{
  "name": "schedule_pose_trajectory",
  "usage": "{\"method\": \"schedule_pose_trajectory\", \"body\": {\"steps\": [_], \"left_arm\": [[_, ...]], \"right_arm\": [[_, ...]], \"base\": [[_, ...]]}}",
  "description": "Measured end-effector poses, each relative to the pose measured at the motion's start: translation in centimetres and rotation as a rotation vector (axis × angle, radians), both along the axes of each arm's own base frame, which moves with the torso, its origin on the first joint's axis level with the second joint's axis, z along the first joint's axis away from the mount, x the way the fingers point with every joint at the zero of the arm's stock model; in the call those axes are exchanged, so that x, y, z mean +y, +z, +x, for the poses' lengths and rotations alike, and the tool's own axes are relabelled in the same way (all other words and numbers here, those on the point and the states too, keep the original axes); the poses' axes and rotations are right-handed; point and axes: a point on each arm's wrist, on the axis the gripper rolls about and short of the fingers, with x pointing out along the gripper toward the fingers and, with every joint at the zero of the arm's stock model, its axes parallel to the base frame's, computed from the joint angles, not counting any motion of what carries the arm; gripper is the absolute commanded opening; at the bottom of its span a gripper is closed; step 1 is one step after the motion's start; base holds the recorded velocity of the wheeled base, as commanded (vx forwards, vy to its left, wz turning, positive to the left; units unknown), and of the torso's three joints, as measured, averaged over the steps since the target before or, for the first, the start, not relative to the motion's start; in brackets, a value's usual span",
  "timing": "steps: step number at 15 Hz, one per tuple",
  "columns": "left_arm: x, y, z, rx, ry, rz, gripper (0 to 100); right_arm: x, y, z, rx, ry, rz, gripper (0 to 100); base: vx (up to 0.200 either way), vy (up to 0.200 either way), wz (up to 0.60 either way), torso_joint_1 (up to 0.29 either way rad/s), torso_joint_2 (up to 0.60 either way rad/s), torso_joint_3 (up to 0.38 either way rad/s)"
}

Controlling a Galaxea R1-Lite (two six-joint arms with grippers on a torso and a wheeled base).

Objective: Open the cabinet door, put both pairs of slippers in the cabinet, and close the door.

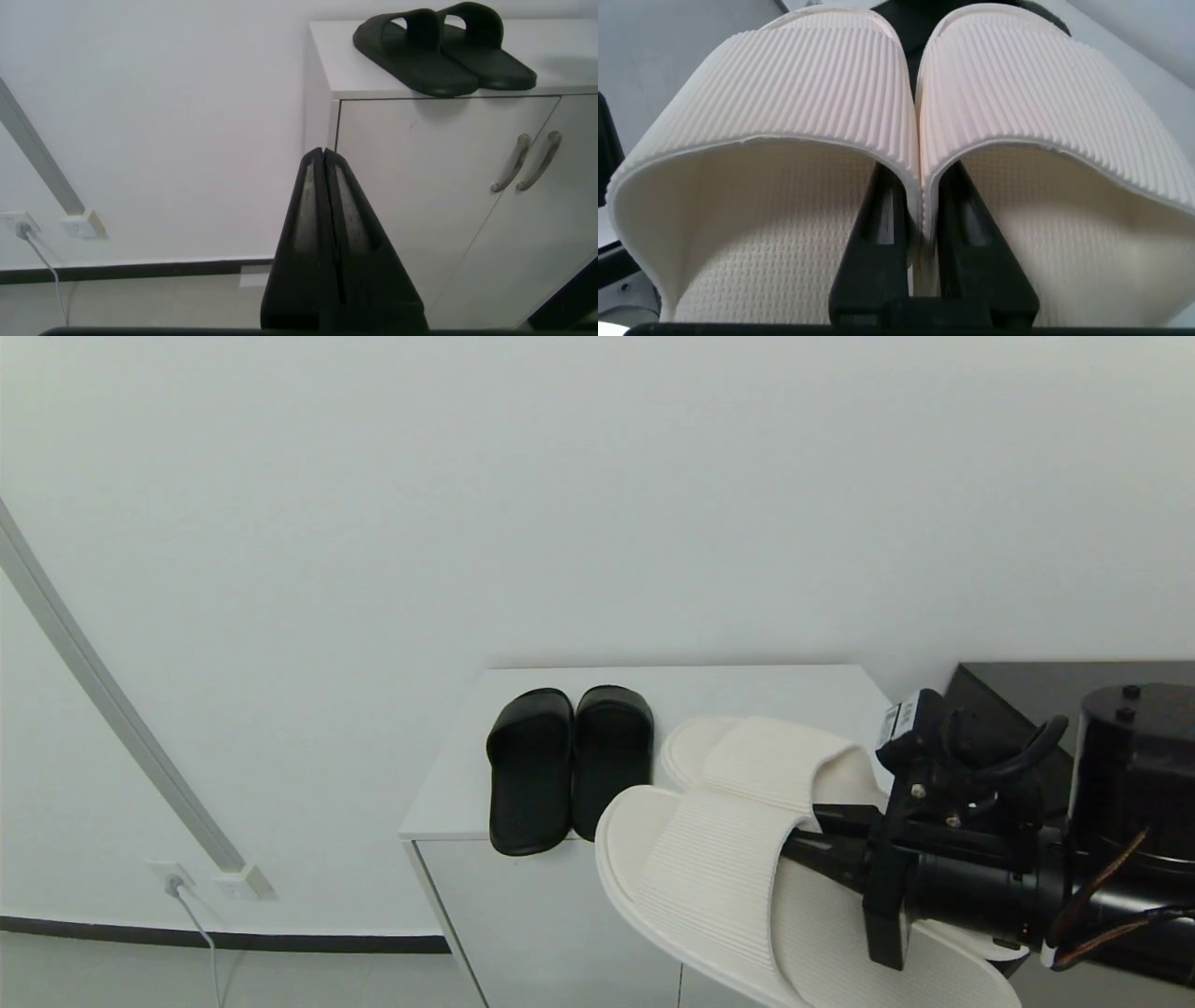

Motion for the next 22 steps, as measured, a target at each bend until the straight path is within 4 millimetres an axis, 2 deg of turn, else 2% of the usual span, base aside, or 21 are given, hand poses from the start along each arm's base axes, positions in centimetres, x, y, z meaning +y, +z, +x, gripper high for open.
{"method": "schedule_pose_trajectory", "body": {"steps": [8, 22], "left_arm": [[0.0, 0.0, 0.0, 0.0, -0.001, 0.0, 0], [0.0, 0.0, 0.0, 0.0, 0.001, -0.003, 0]], "right_arm": [[0.0, -0.4, -0.1, 0.014, 0.002, -0.009, 0], [0.1, -1.2, 0.1, 0.034, -0.002, -0.029, 0]], "base": [[-0.2, 0.0, 0.0, 0.002, 0.0, 0.002], [0.0, 0.0, 0.0, 0.0, 0.0, 0.0]]}}
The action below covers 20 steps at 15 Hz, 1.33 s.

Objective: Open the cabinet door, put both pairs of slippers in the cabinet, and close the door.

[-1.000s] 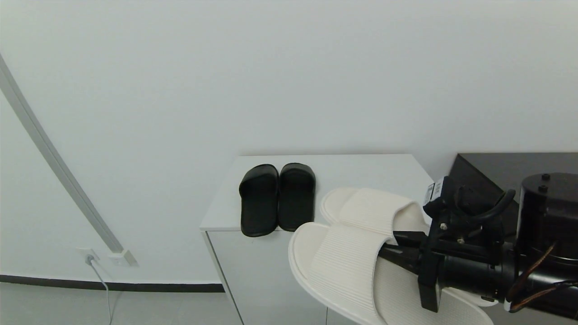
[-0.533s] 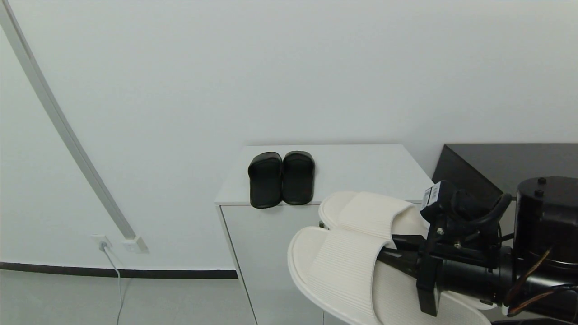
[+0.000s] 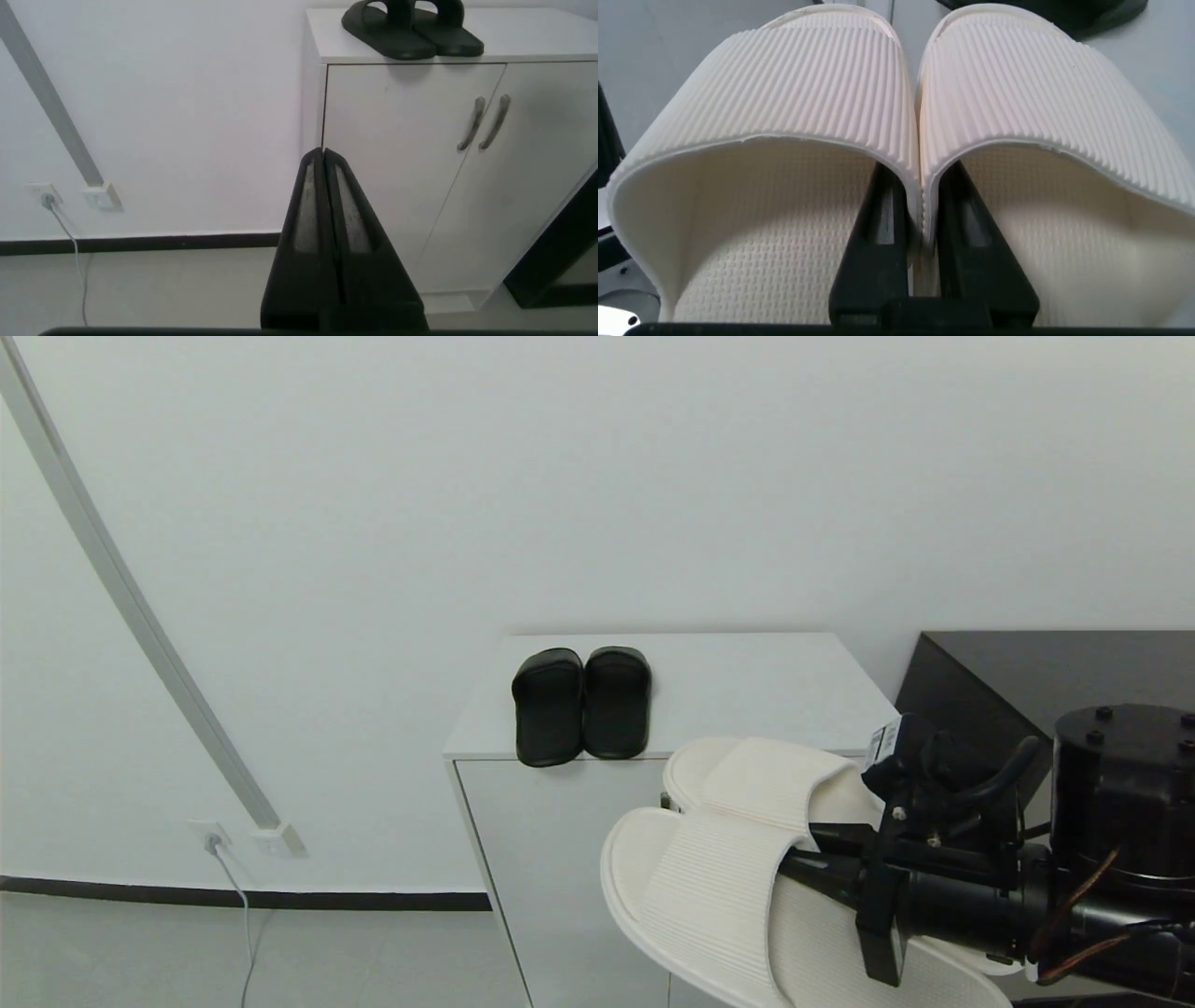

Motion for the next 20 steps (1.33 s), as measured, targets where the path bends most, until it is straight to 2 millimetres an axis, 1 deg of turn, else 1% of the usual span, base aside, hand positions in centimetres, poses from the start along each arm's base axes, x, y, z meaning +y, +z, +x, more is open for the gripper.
{"method": "schedule_pose_trajectory", "body": {"steps": [5, 6, 9, 20], "left_arm": [[0.0, 0.0, 0.0, 0.0, -0.001, 0.0, 0], [0.0, 0.0, 0.0, -0.001, -0.001, 0.0, 100], [0.0, 0.0, 0.0, 0.0, -0.001, 0.0, 100], [0.0, 0.0, 0.0, 0.0, -0.002, 0.0, 100]], "right_arm": [[0.1, -0.4, 0.1, -0.021, 0.0, 0.016, 0], [0.1, -0.5, 0.1, -0.024, 0.001, 0.019, 0], [0.1, -0.7, 0.1, -0.017, 0.0, 0.011, 0], [-0.1, -1.3, -0.1, -0.005, 0.001, -0.005, 0]], "base": [[0.0, 0.0, 0.0, 0.0, 0.0, 0.0], [0.0, 0.0, 0.0, -0.105, 0.27, 0.154], [0.0, 0.0, 0.0, -0.191, 0.44, 0.245], [0.0, 0.0, 0.0, -0.206, 0.53, 0.321]]}}
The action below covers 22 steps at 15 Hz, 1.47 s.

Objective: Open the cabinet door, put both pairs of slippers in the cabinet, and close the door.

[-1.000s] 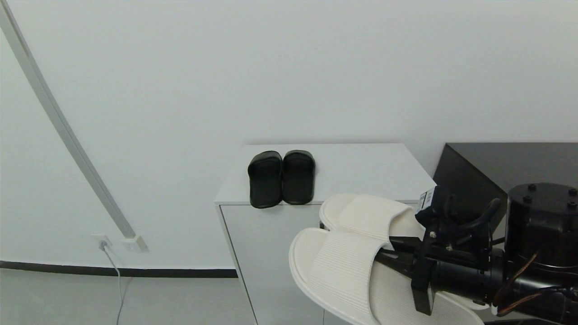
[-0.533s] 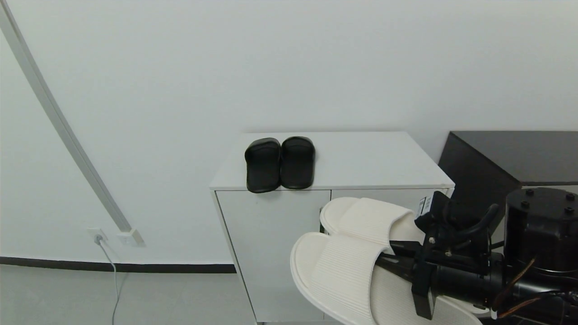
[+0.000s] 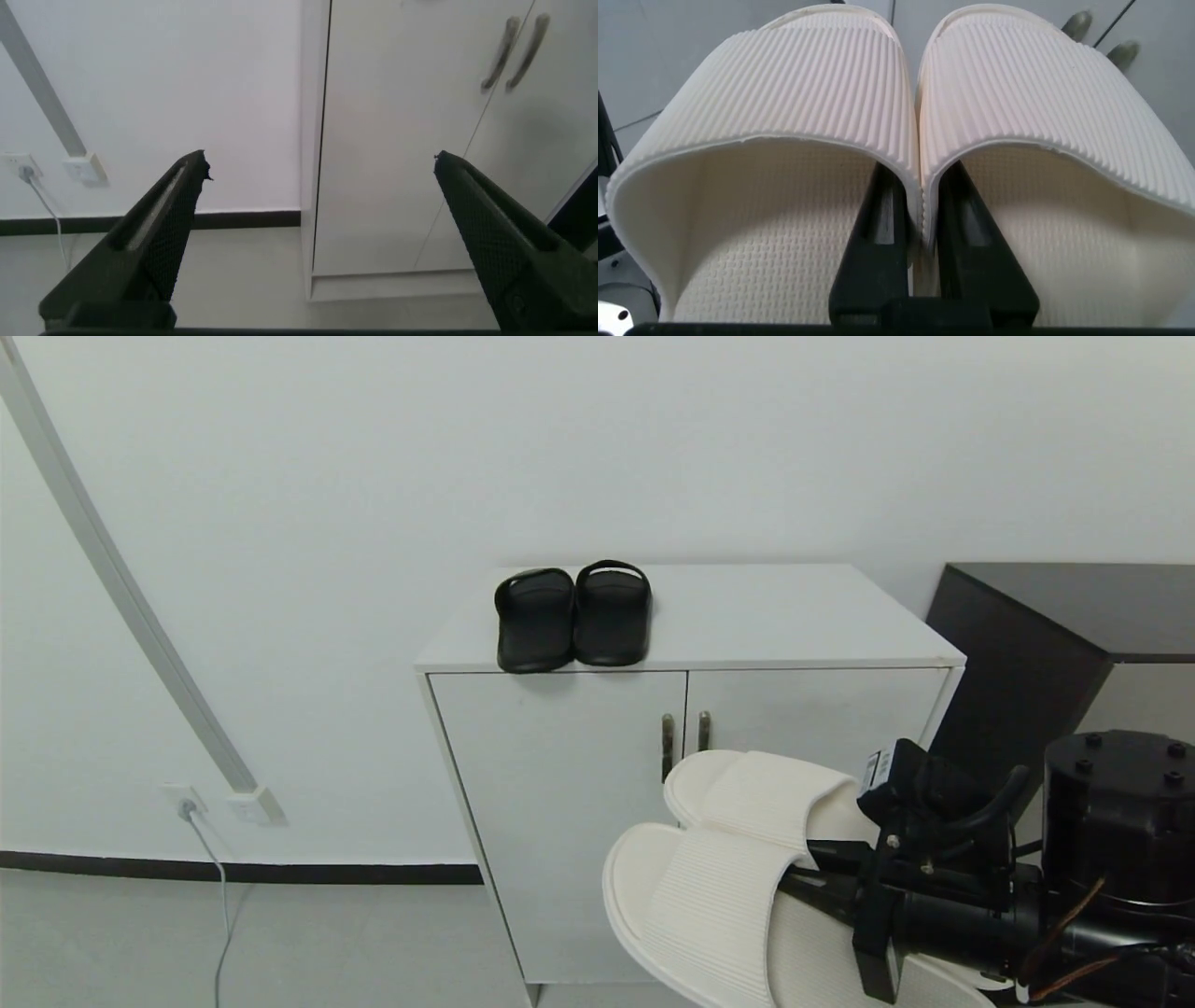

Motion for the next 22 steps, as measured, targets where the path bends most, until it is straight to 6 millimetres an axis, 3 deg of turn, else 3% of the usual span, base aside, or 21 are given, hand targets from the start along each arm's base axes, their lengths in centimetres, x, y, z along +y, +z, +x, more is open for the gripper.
{"method": "schedule_pose_trajectory", "body": {"steps": [16, 22], "left_arm": [[0.0, 0.0, 0.0, 0.0, 0.004, 0.002, 100], [0.0, 0.0, 0.0, 0.0, 0.001, 0.001, 100]], "right_arm": [[-0.2, -0.9, -0.1, 0.024, 0.0, -0.027, 0], [-0.2, -1.1, -0.2, 0.029, 0.001, -0.032, 0]], "base": [[0.0, 0.0, 0.0, -0.108, 0.46, 0.356], [0.0, 0.0, 0.0, 0.0, 0.04, 0.038]]}}
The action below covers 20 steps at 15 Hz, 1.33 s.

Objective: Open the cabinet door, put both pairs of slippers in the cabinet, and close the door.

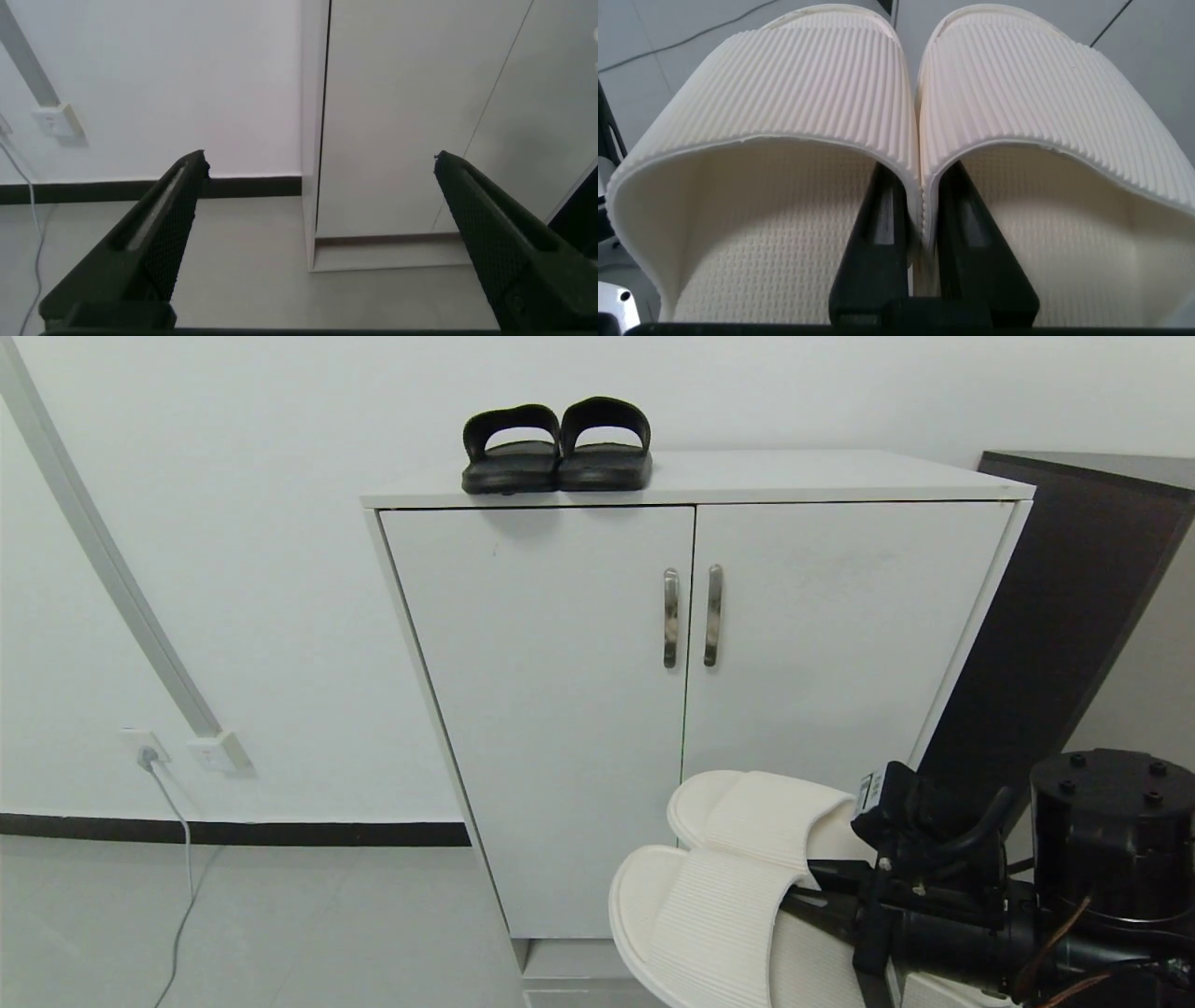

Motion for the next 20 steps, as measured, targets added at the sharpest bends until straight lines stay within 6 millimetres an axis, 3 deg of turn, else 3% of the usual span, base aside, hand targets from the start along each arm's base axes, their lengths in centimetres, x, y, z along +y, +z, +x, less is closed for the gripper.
{"method": "schedule_pose_trajectory", "body": {"steps": [8, 13, 20], "left_arm": [[0.0, 0.4, 0.1, 0.014, 0.012, 0.001, 100], [-0.2, 6.3, 1.0, 0.022, -0.099, -0.018, 100], [-1.0, 12.7, 7.6, 0.121, -0.428, 0.011, 100]], "right_arm": [[0.0, 0.3, 0.0, -0.04, 0.006, 0.021, 0], [0.0, -0.1, -0.1, -0.036, 0.006, 0.015, 0], [0.1, -0.3, 0.0, -0.031, 0.003, 0.009, 0]], "base": [[0.0, 0.0, 0.0, 0.0, 0.0, 0.0], [0.0, 0.0, 0.0, 0.0, 0.03, 0.039], [0.0, 0.0, 0.0, -0.001, 0.08, 0.032]]}}
